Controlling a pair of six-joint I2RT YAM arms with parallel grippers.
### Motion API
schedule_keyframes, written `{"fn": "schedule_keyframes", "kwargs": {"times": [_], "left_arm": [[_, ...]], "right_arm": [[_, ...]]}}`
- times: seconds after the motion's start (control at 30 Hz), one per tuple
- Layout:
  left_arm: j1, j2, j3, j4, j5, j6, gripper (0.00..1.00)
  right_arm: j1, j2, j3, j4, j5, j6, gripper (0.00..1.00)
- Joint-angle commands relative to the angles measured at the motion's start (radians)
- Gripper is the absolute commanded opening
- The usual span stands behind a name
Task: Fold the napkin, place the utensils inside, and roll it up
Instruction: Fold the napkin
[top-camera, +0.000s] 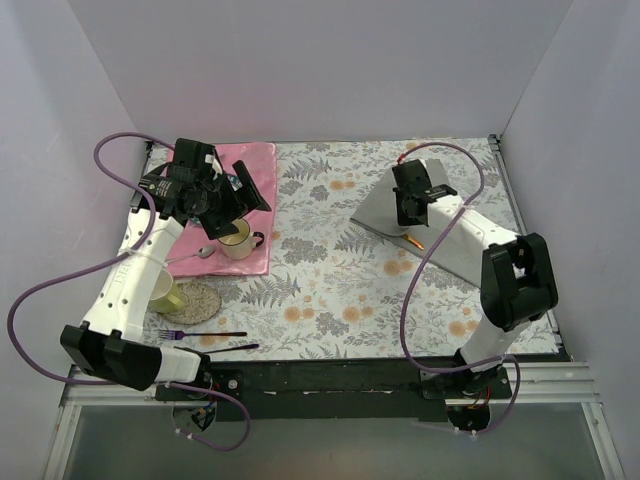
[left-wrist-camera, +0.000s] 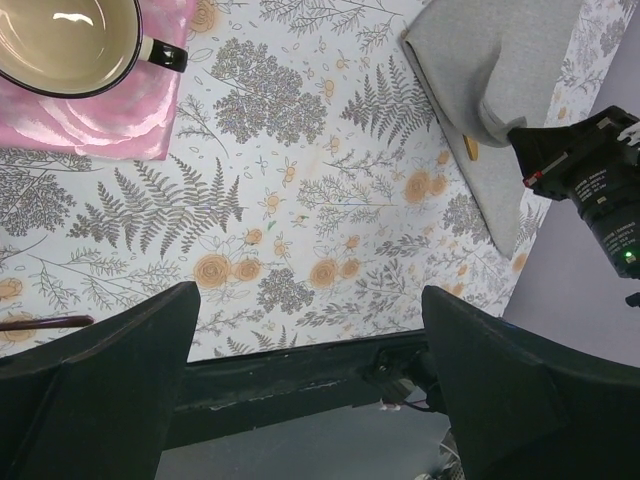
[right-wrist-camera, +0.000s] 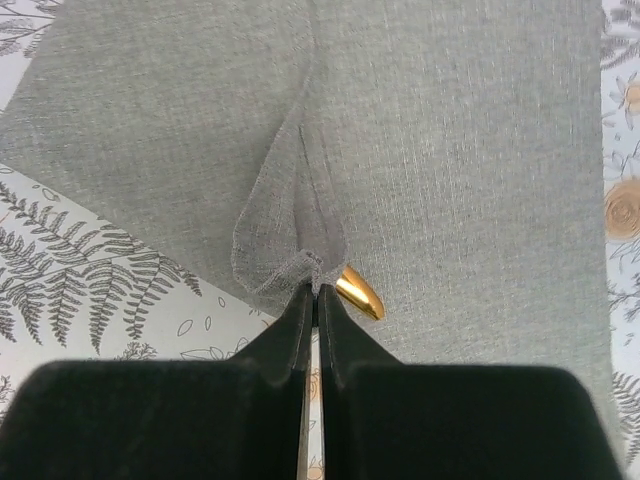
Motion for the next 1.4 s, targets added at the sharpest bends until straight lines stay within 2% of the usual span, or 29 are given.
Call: {"fn": "schedule_keyframes", "kwargs": {"times": [0.0, 0.17, 0.37, 0.47, 0.5, 0.57, 0.67, 0.7, 0.87, 0.97, 1.2, 1.33, 1.37], "left_arm": [[0.01, 0.007, 0.056, -0.022, 0.037, 0.017, 0.93], [0.011, 0.016, 0.057, -0.02, 0.052, 0.018, 0.93], [0.013, 0.031, 0.056, -0.02, 0.071, 0.018, 0.93], [0.013, 0.034, 0.045, -0.014, 0.083, 0.017, 0.93], [0.013, 0.038, 0.042, -0.008, 0.086, 0.018, 0.93], [0.014, 0.042, 0.043, -0.003, 0.092, 0.017, 0.93], [0.014, 0.048, 0.028, 0.014, 0.127, 0.018, 0.93], [0.014, 0.048, 0.013, 0.046, 0.193, 0.017, 0.92], [0.005, 0.059, -0.171, 0.243, 0.432, -0.052, 0.78], [-0.04, 0.073, -0.196, 0.342, 0.413, -0.083, 0.77], [-0.222, 0.198, -0.17, 0.466, 0.316, -0.152, 0.77], [-0.288, 0.193, -0.139, 0.457, 0.276, -0.14, 0.82], [-0.291, 0.186, -0.126, 0.405, 0.247, -0.126, 0.83]], "right_arm": [[-0.044, -0.064, -0.105, 0.117, -0.035, 0.116, 0.07], [-0.091, -0.135, -0.247, 0.179, -0.061, 0.185, 0.11], [-0.169, -0.189, -0.35, 0.144, -0.071, 0.378, 0.24], [-0.211, -0.261, -0.419, 0.142, -0.089, 0.429, 0.37], [-0.225, -0.29, -0.431, 0.151, -0.115, 0.423, 0.5], [-0.249, -0.298, -0.415, 0.154, -0.152, 0.325, 0.57], [-0.249, -0.252, -0.303, 0.09, -0.192, 0.15, 0.57], [-0.249, -0.226, -0.275, 0.059, -0.212, 0.118, 0.57], [-0.239, -0.206, -0.241, 0.042, -0.369, 0.081, 0.52], [-0.238, -0.206, -0.266, 0.041, -0.443, 0.117, 0.51], [-0.271, -0.17, -0.315, 0.077, -0.431, 0.105, 0.51], [-0.333, -0.129, -0.286, 0.052, -0.433, 0.093, 0.51], [-0.375, -0.124, -0.269, 0.018, -0.41, 0.105, 0.51]]}}
